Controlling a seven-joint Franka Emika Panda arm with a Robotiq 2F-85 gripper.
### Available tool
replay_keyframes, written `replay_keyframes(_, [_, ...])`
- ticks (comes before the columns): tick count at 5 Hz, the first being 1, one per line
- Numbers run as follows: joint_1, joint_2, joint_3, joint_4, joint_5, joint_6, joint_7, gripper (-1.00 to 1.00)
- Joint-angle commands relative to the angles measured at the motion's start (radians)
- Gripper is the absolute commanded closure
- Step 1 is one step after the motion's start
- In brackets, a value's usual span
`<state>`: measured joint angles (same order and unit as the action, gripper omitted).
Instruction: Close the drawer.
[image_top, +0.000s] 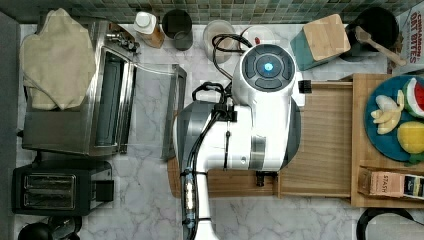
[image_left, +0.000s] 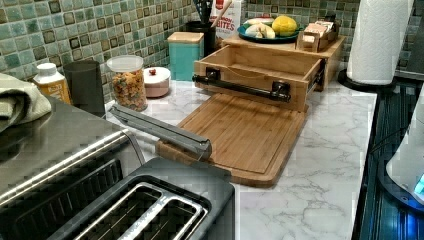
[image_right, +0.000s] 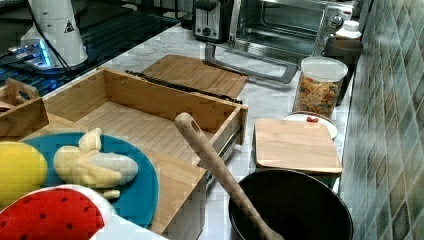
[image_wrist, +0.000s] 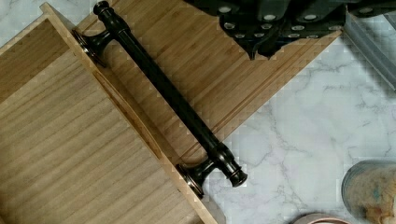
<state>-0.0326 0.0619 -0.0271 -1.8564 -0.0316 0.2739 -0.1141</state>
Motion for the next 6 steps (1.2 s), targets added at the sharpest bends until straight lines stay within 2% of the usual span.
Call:
replay_keyframes(1, [-0.001, 0.003, 0.0, 0.0, 0.0, 0.0, 0.0, 1.0])
replay_keyframes(2, [0.005, -0.003, 0.006, -0.031, -0.023, 0.027, -0.028, 1.0])
replay_keyframes(3, [0.001, -0.018, 0.009, -0.107, -0.034, 0.121, -0.176, 1.0])
replay_keyframes(4, [-0.012, 0.006, 0.009, -0.1, 0.004, 0.108, -0.322, 1.0])
replay_keyframes(6, [0.006, 0.021, 0.015, -0.229, -0.035, 0.293, -0.366, 1.0])
